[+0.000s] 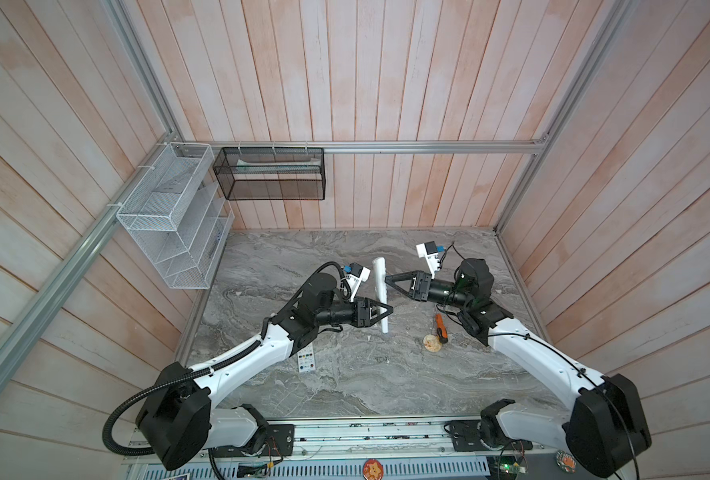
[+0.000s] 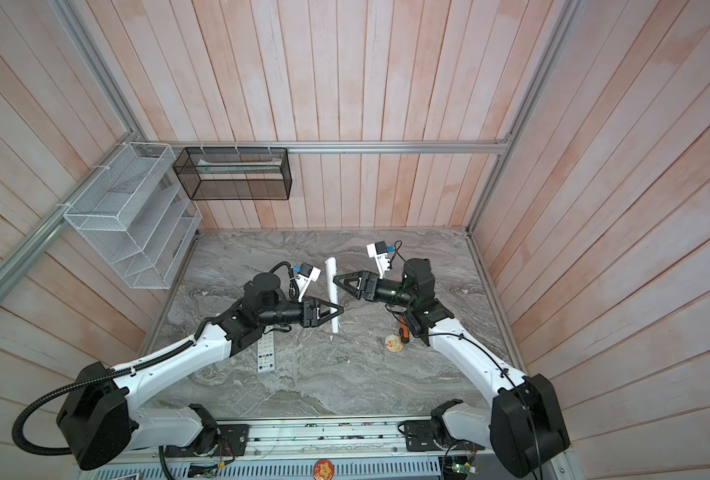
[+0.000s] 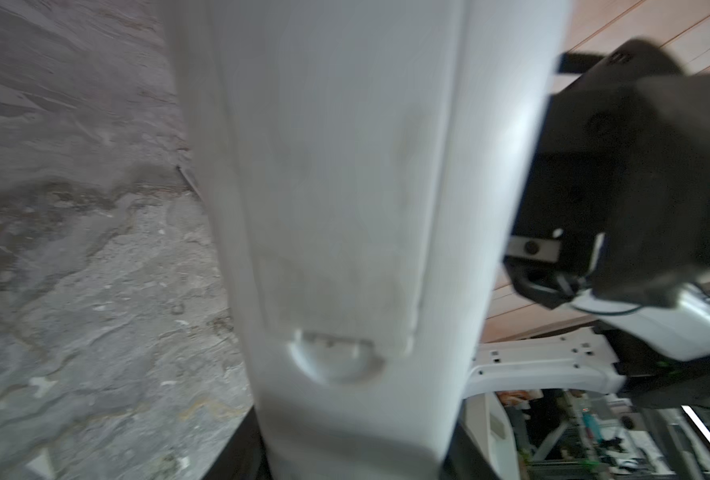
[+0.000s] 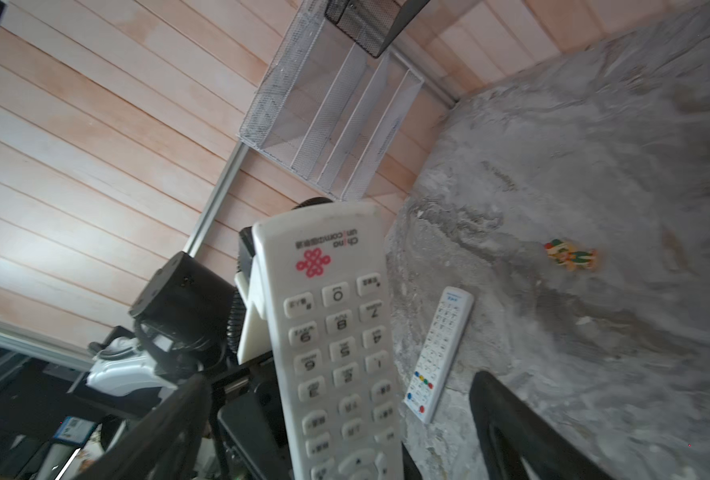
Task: Unload the batteries from the remote control
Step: 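Pass the remote to the left gripper while the right gripper releases it, then lay the remote flat on the table with the left gripper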
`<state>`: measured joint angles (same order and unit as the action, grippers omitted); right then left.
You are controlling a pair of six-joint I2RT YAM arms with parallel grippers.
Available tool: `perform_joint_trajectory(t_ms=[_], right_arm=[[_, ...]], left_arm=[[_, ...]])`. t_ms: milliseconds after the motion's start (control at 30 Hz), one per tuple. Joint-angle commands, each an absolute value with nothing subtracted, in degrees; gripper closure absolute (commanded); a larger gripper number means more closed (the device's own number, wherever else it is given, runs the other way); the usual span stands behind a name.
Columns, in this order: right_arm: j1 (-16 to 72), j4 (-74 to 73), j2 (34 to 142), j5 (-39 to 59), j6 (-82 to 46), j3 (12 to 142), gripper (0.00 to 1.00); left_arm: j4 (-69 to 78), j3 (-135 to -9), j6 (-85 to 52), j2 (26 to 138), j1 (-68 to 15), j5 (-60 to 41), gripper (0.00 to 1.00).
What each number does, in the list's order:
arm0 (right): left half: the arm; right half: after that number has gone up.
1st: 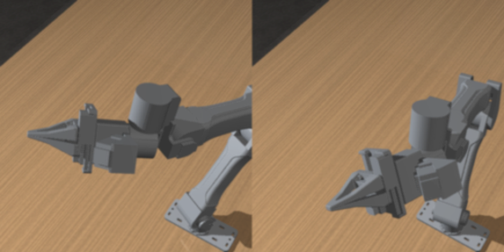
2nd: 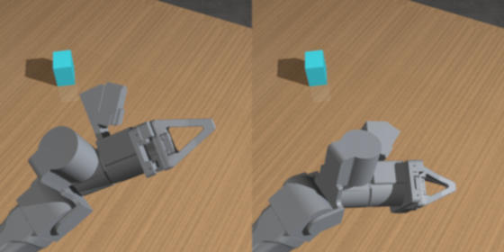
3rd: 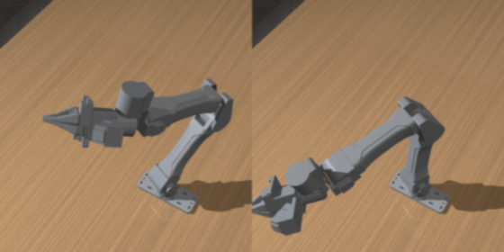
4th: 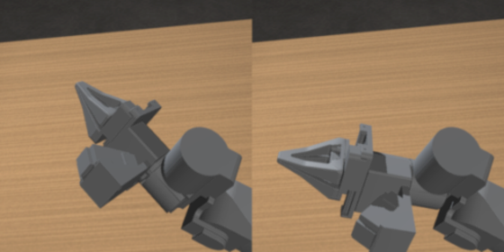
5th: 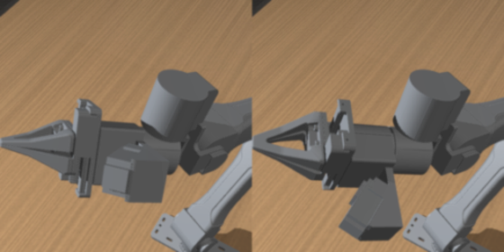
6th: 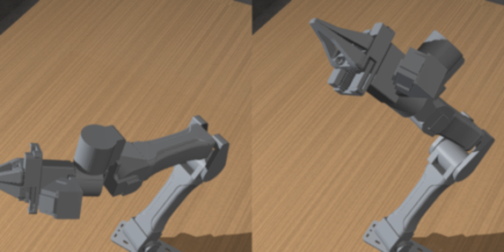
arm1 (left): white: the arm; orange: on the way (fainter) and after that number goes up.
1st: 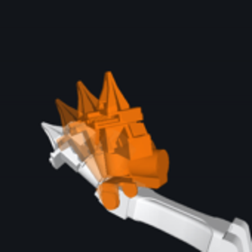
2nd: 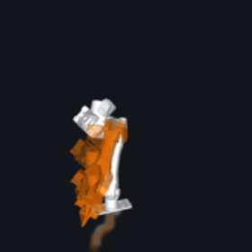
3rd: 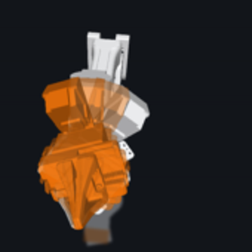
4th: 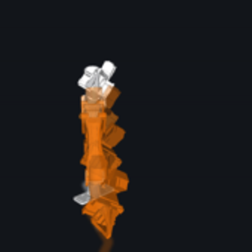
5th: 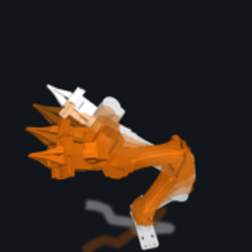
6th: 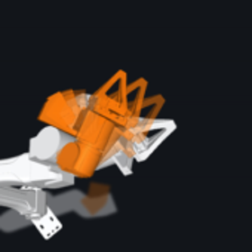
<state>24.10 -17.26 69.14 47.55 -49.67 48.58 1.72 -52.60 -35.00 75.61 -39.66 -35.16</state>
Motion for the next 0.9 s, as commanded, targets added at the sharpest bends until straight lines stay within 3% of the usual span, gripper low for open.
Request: perform_joint_trajectory(t_ms=[0, 133, 367, 667, 867], right_arm=[[22.25, 8.13, 66.72, 43.81, -37.27, 55.0, 0.02], [21.66, 24.53, 67.16, 42.8, -31.08, 62.67, 0.02], [21.03, 33.86, 66.55, 40.46, -26.3, 64.53, 0.02], [16.9, 37.74, 66.06, 38.31, -19.99, 60.23, 0.02], [15.82, 37.48, 65.13, 38.25, -18.91, 58.1, 0.02]], left_arm=[[-22.85, -59.83, -17.27, 76.32, -39.42, -26.72, 0.7], [-38.75, -66.86, -5.08, 80.81, -41.66, -14.65, 0.69], [-49.06, -69.5, 5.53, 94.91, -51.67, 5.18, 0.7], [-51.1, -72.56, 7.46, 103.91, -56.4, 7.47, 0.7], [-50.04, -71.02, 7.8, 104.5, -57.21, 6.18, 0.51]])
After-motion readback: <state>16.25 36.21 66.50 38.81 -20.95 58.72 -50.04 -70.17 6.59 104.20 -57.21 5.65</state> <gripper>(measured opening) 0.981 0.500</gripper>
